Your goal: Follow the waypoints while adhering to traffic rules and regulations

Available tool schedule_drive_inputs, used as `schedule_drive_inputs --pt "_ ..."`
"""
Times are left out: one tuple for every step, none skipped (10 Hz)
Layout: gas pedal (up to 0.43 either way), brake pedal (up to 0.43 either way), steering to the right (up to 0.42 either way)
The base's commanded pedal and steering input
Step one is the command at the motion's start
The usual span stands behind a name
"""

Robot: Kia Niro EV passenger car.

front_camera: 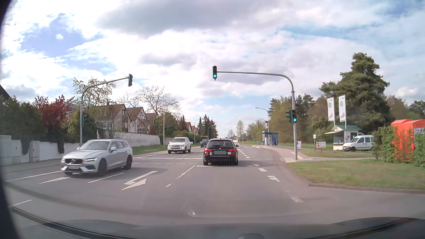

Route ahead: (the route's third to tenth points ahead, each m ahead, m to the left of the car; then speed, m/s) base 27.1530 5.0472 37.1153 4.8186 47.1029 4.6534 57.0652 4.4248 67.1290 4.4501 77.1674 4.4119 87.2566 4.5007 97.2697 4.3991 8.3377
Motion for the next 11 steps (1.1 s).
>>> schedule_drive_inputs --pt "0.079 0.000 -0.006" --pt "0.087 0.000 -0.006" --pt "0.098 0.000 -0.006" --pt "0.098 0.000 -0.006" --pt "0.110 0.000 -0.007" --pt "0.118 0.000 -0.006" --pt "0.138 0.000 -0.007" --pt "0.138 0.000 -0.007" --pt "0.138 0.000 -0.006" --pt "0.150 0.000 -0.006" --pt "0.157 0.000 -0.005"
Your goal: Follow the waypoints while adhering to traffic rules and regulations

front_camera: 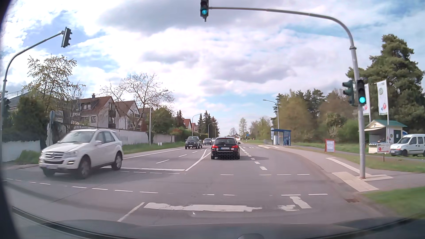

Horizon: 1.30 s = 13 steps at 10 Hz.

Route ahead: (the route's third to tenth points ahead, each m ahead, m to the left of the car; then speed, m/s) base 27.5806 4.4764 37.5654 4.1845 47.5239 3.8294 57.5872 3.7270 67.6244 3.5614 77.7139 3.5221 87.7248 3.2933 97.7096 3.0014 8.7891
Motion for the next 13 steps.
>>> schedule_drive_inputs --pt "0.157 0.000 -0.005" --pt "0.157 0.000 -0.005" --pt "0.157 0.000 -0.005" --pt "0.157 0.000 -0.005" --pt "0.157 0.000 -0.003" --pt "0.157 0.000 -0.001" --pt "0.169 0.000 -0.002" --pt "0.169 0.000 -0.002" --pt "0.169 0.000 -0.002" --pt "0.169 0.000 -0.001" --pt "0.177 0.000 -0.001" --pt "0.189 0.000 -0.001" --pt "0.197 0.000 -0.001"
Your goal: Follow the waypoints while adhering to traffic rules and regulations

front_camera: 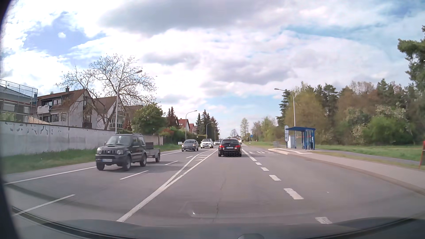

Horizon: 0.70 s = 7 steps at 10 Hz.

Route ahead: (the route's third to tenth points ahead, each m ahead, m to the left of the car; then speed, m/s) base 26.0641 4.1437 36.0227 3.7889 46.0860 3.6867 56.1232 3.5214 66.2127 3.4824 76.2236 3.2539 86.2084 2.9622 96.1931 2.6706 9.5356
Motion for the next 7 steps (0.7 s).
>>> schedule_drive_inputs --pt "0.209 0.000 -0.001" --pt "0.209 0.000 -0.001" --pt "0.209 0.000 -0.001" --pt "0.220 0.000 -0.001" --pt "0.220 0.000 -0.001" --pt "0.228 0.000 -0.001" --pt "0.240 0.000 -0.001"
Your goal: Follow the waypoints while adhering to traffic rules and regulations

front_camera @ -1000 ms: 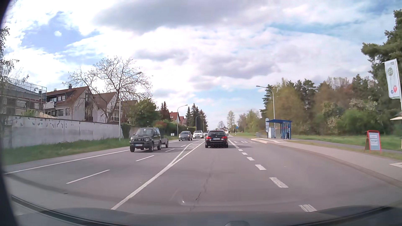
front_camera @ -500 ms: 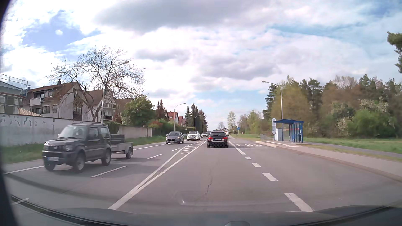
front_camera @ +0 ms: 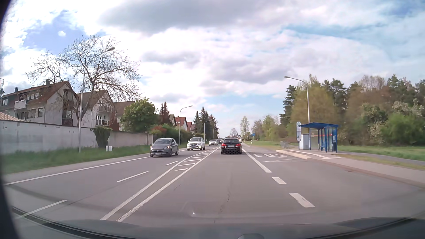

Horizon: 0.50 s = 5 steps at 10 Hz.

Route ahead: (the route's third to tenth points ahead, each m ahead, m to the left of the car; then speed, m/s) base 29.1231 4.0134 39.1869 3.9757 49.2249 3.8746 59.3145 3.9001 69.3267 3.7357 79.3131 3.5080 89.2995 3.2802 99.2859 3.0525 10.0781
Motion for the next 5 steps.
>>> schedule_drive_inputs --pt "0.248 0.000 -0.001" --pt "0.260 0.000 0.000" --pt "0.260 0.000 -0.001" --pt "0.260 0.000 -0.001" --pt "0.260 0.000 -0.001"
